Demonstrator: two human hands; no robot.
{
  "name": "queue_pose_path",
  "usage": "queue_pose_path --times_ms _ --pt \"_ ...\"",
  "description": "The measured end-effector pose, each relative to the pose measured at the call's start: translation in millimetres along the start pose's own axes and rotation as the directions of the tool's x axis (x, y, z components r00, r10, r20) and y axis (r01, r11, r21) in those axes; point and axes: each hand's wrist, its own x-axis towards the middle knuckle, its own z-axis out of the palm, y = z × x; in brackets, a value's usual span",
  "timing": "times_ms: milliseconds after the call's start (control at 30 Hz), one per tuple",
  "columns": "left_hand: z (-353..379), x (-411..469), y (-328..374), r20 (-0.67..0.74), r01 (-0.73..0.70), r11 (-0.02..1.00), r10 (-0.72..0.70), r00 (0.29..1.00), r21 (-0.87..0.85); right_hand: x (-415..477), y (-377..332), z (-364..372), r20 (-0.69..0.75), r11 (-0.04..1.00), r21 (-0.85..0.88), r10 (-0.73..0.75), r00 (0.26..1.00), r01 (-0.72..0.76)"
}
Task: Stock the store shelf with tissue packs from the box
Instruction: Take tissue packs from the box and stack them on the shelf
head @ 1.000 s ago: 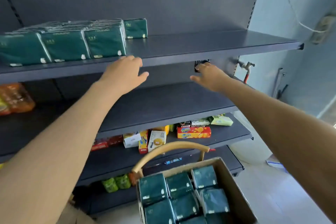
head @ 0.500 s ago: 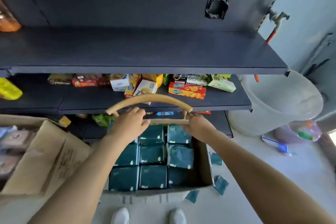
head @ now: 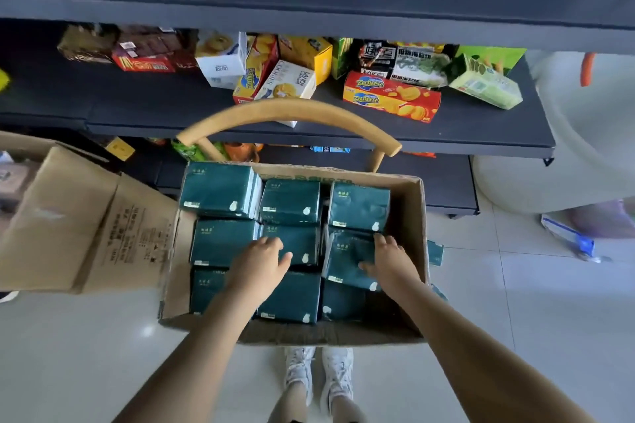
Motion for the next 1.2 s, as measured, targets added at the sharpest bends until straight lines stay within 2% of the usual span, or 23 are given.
queue_pose_path --times_ms 133,300,367,433,467,500,567,600,633,700,800,900,1033,1200 --pt "20 10 -5 -0.013 0.115 0.986 -0.118 0.993 -0.121 8 5 15 -0.026 0.983 0.17 0.078 0.997 -0.073" --pt "17 20 0 0.016 0.224 0.934 -0.229 0.973 -0.278 5 15 17 -0.021 0.906 0.396 0.172 0.985 -0.15" --pt "13 27 3 0.058 0.301 0.869 -0.304 0.951 -0.393 3 19 16 -0.003 0.789 0.593 0.206 0.979 -0.164" --pt "11 36 5 0.106 0.365 0.766 -0.367 0.924 -0.529 0 21 12 0.05 0.58 0.797 0.217 0.975 -0.17" --pt "11 40 6 0.141 0.406 0.674 -0.413 0.9 -0.616 -1 21 9 0.086 0.476 0.861 0.209 0.974 -0.178" --pt "9 45 9 0.202 0.455 0.518 -0.471 0.858 -0.724 -2 22 7 0.111 0.391 0.902 0.197 0.974 -0.182" --pt "6 52 13 0.382 0.508 0.094 -0.546 0.746 -0.856 -2 24 6 0.122 0.3 0.936 0.208 0.97 -0.182" --pt "6 57 15 0.459 0.507 -0.073 -0.547 0.7 -0.859 0 25 7 0.109 0.288 0.941 0.234 0.966 -0.176" --pt "5 61 16 0.512 0.504 -0.178 -0.539 0.669 -0.845 1 27 9 0.091 0.288 0.943 0.259 0.962 -0.167" --pt "5 71 18 0.567 0.492 -0.29 -0.525 0.635 -0.821 2 29 13 0.053 0.284 0.949 0.271 0.961 -0.133" --pt "5 84 18 0.607 0.468 -0.386 -0.517 0.603 -0.795 -1 31 19 0.036 0.236 0.966 0.267 0.963 -0.102" --pt "8 89 15 0.636 0.476 -0.421 -0.504 0.585 -0.772 -4 30 24 0.029 0.227 0.969 0.278 0.96 -0.095" --pt "6 80 14 0.66 0.493 -0.441 -0.462 0.592 -0.75 -8 25 16 0.043 0.193 0.977 0.242 0.969 -0.091" --pt "-18 45 20 0.657 0.463 -0.479 -0.407 0.635 -0.745 -26 15 -23 -0.004 0.152 0.988 0.145 0.989 -0.019"
